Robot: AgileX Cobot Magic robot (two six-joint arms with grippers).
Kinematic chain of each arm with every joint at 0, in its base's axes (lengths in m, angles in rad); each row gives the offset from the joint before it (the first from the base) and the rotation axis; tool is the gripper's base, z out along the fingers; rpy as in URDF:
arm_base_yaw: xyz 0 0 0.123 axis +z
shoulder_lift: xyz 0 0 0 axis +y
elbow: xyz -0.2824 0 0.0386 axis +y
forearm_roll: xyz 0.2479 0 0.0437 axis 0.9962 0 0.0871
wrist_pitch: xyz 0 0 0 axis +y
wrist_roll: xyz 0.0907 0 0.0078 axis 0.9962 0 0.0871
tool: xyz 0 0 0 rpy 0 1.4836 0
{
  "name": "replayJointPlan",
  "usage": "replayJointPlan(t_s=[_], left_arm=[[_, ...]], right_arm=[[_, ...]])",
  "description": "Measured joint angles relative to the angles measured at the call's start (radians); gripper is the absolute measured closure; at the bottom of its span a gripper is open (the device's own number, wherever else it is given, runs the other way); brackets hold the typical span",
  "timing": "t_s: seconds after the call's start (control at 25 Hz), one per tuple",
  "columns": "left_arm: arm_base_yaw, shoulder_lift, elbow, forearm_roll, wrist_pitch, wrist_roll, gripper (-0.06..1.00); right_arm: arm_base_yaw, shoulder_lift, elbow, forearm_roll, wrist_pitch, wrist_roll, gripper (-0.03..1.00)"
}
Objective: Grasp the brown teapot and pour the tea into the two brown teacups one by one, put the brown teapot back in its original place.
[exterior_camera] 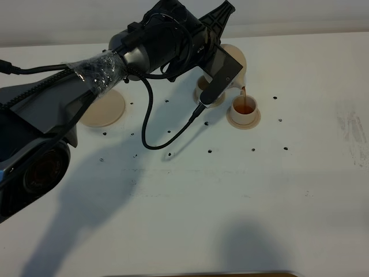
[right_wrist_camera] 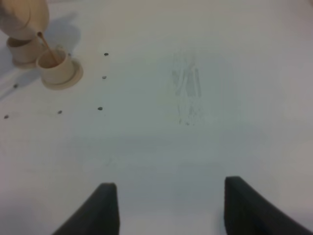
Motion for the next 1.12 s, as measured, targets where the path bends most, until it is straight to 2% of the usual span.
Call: replayJointPlan(t_s=[1.12], left_arm=[[-0.01,0.0,0.0,0.028,-0.009,0.048,0.86]], right_arm=[[0.0,0.0,0.0,0.0,0.0,0.0,0.48]])
